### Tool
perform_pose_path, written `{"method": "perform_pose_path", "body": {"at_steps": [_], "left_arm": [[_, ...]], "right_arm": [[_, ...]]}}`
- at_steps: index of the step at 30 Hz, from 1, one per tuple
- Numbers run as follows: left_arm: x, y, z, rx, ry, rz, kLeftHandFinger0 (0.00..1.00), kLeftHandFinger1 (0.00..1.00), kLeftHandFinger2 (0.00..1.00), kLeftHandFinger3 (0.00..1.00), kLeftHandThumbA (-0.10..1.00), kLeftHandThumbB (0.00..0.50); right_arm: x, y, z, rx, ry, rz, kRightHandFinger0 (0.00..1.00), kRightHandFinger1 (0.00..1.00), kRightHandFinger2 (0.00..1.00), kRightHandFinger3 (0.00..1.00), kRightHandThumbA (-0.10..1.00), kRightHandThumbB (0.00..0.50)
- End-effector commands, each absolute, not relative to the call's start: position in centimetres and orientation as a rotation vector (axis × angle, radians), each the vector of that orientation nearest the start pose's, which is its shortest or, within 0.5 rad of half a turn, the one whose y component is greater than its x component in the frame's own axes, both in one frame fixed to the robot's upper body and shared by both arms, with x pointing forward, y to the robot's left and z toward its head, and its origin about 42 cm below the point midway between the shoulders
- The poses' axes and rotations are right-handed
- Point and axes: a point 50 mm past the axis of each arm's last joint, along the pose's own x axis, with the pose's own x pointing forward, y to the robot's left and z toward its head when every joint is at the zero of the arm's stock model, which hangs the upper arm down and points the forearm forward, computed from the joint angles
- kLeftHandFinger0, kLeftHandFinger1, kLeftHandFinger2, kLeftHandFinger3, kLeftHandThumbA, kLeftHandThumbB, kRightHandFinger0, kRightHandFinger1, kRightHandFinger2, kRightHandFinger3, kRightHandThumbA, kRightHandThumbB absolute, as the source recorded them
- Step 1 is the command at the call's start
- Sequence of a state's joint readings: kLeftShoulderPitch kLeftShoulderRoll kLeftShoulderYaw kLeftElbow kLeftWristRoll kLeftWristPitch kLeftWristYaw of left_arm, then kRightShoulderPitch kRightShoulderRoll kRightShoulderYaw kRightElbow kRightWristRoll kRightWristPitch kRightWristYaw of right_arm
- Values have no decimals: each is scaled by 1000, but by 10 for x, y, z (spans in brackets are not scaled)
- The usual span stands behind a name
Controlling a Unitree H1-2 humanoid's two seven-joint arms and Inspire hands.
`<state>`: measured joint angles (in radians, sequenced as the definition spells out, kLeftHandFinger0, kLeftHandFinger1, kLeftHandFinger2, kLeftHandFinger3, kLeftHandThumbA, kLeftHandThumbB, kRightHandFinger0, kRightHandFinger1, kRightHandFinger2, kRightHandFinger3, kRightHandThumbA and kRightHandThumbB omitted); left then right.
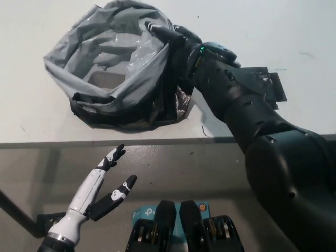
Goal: Use the right hand to pick up a small rectangular container and put it into a plastic bag and lift the bag
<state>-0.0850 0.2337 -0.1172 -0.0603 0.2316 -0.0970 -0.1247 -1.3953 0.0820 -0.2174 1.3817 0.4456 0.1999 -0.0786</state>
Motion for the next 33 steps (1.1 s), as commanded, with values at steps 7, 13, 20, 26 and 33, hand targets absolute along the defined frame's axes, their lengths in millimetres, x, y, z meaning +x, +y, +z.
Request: {"method": "perform_pose_path", "body": {"at_steps": [7, 13, 20, 26, 33], "left_arm": [[307, 240, 150, 503, -250, -286, 1000, 1000, 1000, 1000, 730, 177], [307, 238, 149, 498, -253, -296, 1000, 1000, 1000, 1000, 723, 171], [309, 237, 149, 491, -250, -294, 1000, 1000, 1000, 1000, 725, 179], [308, 236, 146, 494, -258, -303, 1000, 1000, 1000, 1000, 722, 172], [317, 233, 156, 493, -272, -305, 1000, 1000, 1000, 1000, 725, 168]], "right_arm": [[590, -58, 403, -294, 16, 274, 1000, 1000, 1000, 1000, 672, 435], [590, -60, 430, -452, -57, 295, 1000, 1000, 1000, 1000, 752, 419], [586, -59, 469, -644, -164, 259, 1000, 1000, 1000, 1000, 853, 466], [576, -58, 484, -733, -216, 193, 1000, 1000, 1000, 1000, 889, 476], [542, -78, 531, -737, -512, 50, 1000, 1000, 1000, 1000, 1000, 431]]}}
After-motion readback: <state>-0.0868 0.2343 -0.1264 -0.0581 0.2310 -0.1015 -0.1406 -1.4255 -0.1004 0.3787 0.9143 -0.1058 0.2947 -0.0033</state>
